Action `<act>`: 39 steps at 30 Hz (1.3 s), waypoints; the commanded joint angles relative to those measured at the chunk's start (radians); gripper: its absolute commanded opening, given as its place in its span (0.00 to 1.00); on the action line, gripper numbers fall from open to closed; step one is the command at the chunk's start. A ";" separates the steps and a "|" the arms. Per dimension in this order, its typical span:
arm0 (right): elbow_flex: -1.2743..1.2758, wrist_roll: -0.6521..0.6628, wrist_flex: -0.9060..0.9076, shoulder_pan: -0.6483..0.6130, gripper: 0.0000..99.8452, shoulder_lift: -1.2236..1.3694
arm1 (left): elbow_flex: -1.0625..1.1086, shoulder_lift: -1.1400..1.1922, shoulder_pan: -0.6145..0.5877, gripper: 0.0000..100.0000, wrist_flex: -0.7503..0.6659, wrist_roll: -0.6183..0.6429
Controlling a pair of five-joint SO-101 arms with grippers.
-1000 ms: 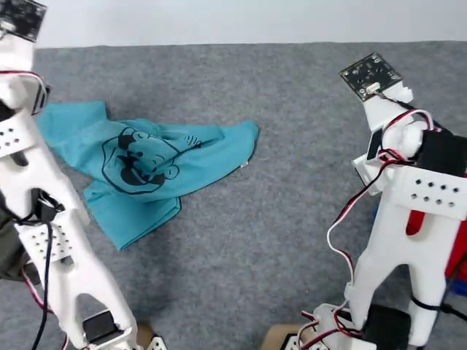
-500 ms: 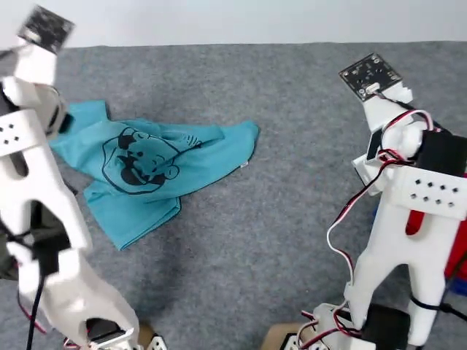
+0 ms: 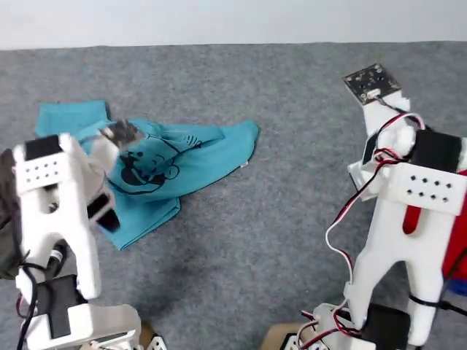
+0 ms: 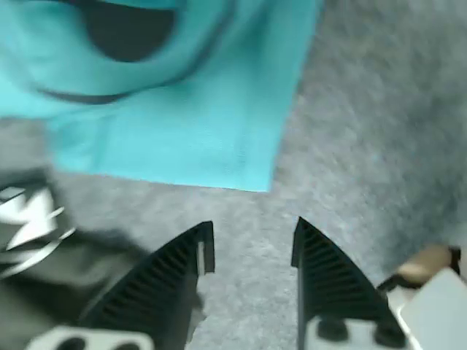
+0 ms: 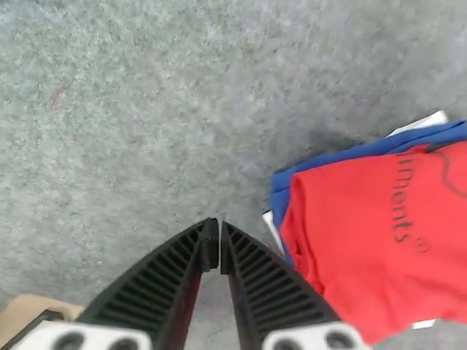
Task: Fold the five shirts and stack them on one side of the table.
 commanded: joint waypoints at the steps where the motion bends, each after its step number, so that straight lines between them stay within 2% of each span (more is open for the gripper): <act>1: 0.012 -0.034 0.035 0.012 0.01 -0.039 | 0.108 -0.048 0.015 0.19 -0.061 -0.092; 7: 0.020 -0.069 0.035 0.012 0.01 -0.039 | 0.229 -0.048 0.037 0.22 -0.189 -0.161; 16: 0.020 -0.066 0.036 0.013 0.01 -0.064 | 0.268 0.021 0.051 0.22 -0.413 -0.175; 30: 0.020 -0.063 0.035 0.013 0.01 -0.117 | 0.073 0.356 0.011 0.21 -0.425 -0.187; 34: 0.020 -0.064 0.038 0.013 0.01 -0.119 | 0.030 0.423 0.015 0.13 -0.414 -0.183; 39: 0.020 -0.066 0.038 0.013 0.01 -0.120 | -0.010 0.423 0.029 0.00 -0.316 -0.183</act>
